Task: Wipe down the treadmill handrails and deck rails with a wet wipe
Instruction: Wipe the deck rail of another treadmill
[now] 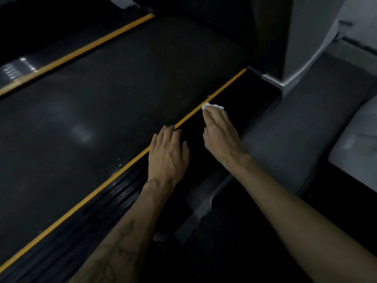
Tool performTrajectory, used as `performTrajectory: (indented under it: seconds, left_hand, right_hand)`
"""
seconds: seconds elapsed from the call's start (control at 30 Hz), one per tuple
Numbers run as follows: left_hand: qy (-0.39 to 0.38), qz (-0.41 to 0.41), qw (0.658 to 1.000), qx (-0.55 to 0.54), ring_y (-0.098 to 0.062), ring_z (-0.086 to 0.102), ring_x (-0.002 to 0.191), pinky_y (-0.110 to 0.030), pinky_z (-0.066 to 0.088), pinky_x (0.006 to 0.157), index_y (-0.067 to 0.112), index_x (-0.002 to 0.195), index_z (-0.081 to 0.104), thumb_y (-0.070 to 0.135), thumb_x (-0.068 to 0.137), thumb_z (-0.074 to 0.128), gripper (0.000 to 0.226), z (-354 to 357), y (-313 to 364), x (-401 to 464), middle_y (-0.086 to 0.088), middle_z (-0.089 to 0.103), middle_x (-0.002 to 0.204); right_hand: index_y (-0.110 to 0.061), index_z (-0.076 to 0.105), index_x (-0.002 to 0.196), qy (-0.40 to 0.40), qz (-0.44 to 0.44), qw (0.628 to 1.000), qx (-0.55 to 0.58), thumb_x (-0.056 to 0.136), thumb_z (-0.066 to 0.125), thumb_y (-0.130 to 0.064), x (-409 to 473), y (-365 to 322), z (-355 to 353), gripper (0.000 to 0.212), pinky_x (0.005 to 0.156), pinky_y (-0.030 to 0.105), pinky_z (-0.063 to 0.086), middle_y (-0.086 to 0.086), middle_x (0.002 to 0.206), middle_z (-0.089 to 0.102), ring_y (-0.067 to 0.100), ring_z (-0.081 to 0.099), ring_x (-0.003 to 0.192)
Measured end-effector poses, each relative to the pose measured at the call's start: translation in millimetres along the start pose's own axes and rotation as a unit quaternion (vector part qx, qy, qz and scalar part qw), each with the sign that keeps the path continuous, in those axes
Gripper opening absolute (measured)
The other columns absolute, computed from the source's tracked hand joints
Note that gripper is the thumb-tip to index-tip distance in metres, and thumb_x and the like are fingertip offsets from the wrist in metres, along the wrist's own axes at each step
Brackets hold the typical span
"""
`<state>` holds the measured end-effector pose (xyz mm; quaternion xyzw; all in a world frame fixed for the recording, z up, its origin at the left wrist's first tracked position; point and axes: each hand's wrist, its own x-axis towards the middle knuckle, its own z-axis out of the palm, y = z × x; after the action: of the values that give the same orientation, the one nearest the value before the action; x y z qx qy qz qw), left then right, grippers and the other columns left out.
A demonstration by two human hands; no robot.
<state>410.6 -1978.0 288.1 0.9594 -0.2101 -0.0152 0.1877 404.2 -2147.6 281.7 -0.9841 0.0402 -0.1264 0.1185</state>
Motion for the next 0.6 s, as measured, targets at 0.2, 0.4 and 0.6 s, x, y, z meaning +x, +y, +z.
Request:
performTrajectory:
  seconds: [0.2, 0.4, 0.6]
  left_hand:
    - [0.025, -0.046, 0.998, 0.031, -0.025, 0.029, 0.153, -0.046, 0.019, 0.127, 0.012, 0.146, 0.049, 0.032, 0.106, 0.042, 0.044, -47, -56, -79, -0.007, 0.046, 0.154]
    - [0.055, -0.11, 0.988, 0.095, -0.026, 0.035, 0.15, -0.047, 0.022, 0.126, 0.012, 0.142, 0.054, 0.032, 0.105, 0.045, 0.043, -97, -126, -166, -0.006, 0.053, 0.149]
    - [0.106, -0.214, 0.963, 0.125, -0.029, 0.043, 0.144, -0.049, 0.027, 0.123, 0.009, 0.137, 0.058, 0.031, 0.102, 0.051, 0.042, -146, -188, -257, -0.007, 0.059, 0.14]
  right_hand:
    - [0.009, 0.043, 0.148, -0.008, -0.109, 0.993, 0.035, 0.096, 0.048, 0.003, 0, -104, -9, 0.052, 0.119, 0.039, 0.036, 0.018, 0.148, 0.047, 0.032, 0.039, 0.144]
    - [0.005, 0.039, 0.151, -0.036, -0.213, 0.975, 0.049, 0.094, 0.049, 0.002, -18, -208, -8, 0.058, 0.121, 0.034, 0.032, 0.014, 0.152, 0.043, 0.029, 0.034, 0.146]
    - [0.005, 0.043, 0.148, -0.068, -0.326, 0.94, 0.079, 0.089, 0.051, 0.006, -51, -325, -6, 0.06, 0.116, 0.03, 0.037, 0.013, 0.147, 0.047, 0.032, 0.037, 0.142]
